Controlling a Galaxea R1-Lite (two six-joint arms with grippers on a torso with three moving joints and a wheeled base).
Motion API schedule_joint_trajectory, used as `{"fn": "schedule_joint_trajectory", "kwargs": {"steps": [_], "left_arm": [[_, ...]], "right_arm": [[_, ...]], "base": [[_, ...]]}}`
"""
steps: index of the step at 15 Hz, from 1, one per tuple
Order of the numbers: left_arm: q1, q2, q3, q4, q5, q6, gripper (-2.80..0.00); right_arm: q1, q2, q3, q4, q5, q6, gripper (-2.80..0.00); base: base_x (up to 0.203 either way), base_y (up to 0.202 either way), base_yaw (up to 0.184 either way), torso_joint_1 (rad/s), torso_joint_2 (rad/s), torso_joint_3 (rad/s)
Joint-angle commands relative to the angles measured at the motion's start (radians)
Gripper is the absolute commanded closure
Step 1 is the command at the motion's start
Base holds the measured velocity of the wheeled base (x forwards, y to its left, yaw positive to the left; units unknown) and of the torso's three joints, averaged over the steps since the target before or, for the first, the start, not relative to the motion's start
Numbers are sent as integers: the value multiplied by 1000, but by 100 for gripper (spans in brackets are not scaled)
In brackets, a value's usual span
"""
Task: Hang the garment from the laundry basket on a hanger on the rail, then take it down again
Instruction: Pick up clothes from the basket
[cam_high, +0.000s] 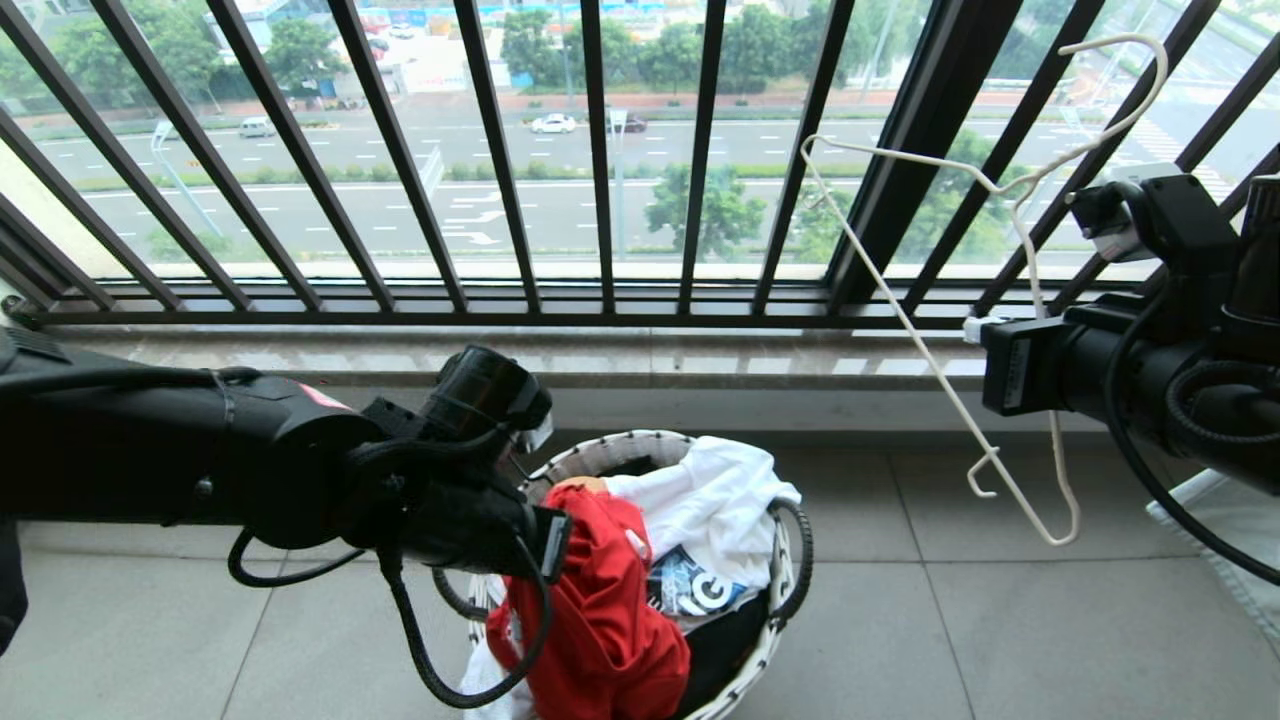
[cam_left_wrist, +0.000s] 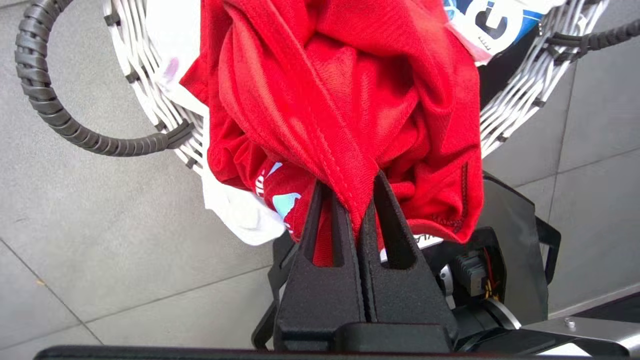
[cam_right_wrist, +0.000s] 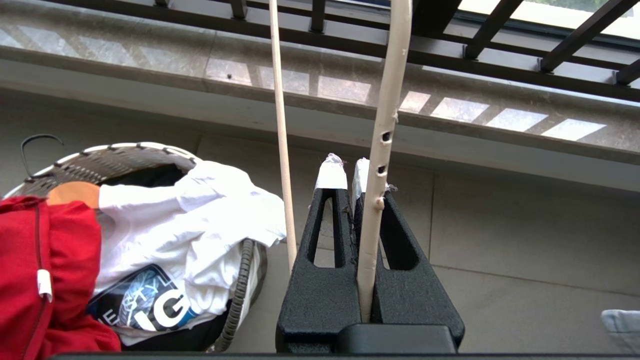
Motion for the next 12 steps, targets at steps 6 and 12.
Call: {"fn": "schedule_joint_trajectory", "kwargs": {"steps": [6, 12], "left_arm": [[-124, -44, 64, 132, 179, 70, 0], [-143, 183, 69, 158, 187, 75, 0]], "right_arm": [[-11, 0, -4, -2, -3, -1, 0], [-28, 2, -9, -2, -2, -2, 0]], "base": [[0, 0, 0, 0, 0, 0], [0, 0, 0, 0, 0, 0]]}}
